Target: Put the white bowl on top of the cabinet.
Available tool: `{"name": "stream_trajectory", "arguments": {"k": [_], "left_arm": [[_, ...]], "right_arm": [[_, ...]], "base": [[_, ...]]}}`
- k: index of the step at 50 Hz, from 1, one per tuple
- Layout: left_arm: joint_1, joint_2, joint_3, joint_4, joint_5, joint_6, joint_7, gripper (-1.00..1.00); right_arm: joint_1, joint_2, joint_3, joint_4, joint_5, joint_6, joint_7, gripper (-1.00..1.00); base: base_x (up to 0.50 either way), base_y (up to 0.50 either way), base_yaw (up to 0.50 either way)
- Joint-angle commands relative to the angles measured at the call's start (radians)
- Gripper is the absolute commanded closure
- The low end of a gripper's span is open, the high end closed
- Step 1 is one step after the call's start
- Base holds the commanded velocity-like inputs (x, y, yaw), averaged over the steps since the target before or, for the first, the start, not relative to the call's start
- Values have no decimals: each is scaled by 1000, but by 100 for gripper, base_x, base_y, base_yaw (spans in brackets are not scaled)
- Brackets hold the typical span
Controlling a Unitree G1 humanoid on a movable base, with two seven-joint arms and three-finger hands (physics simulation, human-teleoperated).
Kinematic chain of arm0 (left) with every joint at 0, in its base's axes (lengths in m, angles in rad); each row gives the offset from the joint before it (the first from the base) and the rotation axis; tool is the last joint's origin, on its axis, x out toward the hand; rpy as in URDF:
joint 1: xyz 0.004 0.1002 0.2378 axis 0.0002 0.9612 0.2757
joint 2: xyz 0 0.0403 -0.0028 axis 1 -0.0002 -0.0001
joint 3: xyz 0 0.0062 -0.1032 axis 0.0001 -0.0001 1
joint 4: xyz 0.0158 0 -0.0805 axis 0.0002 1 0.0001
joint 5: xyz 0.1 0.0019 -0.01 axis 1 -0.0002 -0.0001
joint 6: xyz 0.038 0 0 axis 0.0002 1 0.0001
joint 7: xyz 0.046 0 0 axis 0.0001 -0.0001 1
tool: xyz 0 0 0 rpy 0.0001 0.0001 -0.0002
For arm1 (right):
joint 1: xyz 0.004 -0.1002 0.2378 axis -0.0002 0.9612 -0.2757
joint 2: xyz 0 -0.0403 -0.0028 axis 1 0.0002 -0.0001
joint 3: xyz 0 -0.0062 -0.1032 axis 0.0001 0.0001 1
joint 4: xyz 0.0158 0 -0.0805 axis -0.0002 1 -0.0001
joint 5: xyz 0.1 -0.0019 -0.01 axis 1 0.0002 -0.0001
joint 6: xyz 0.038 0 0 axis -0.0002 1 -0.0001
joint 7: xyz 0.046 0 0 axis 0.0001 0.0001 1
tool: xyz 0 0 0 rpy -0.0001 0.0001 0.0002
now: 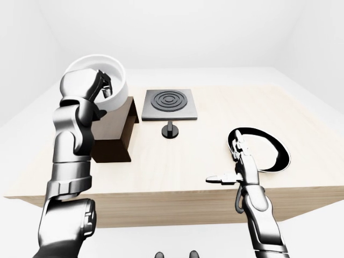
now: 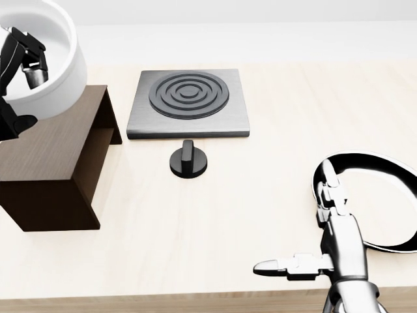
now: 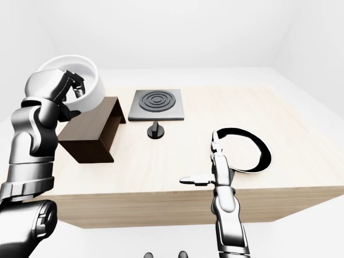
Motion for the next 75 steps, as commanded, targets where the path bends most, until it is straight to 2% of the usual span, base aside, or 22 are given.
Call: {"name": "stream_trajectory", "arguments": {"k": [1,13,20,32,41,52,59,75], "left_arm": [[-31,23,3,97,-36,0,139,100],[-42,31,-4,195,-80,0,218,100],[-67,31,-14,310,-120,0,301,100],[-87,26,-27,416,-161,0,374,100],[-89,30,-36,434,-171,0,387,100],[-90,42,-32,504,-207,0,439,100],[-88,43,-36,506,-210,0,442,100],[-106,36,-42,600,-253,0,509,100]], "right_arm": [[-1,0,3,7,-4,-5,-2,-100],[-2,0,3,8,-4,-6,-2,-100],[-1,0,3,7,-5,-6,-2,-100],[-1,1,5,10,-8,-8,-3,-100],[-1,1,6,10,-9,-8,-3,-100],[-3,2,10,21,-13,-16,-6,-100],[-2,2,13,23,-15,-17,-7,-100],[-7,2,16,38,-19,-27,-11,-100]], "base": [[0,0,0],[0,0,0],[0,0,0],[0,0,0],[0,0,0],[0,0,0],[0,0,0],[0,0,0]]}}
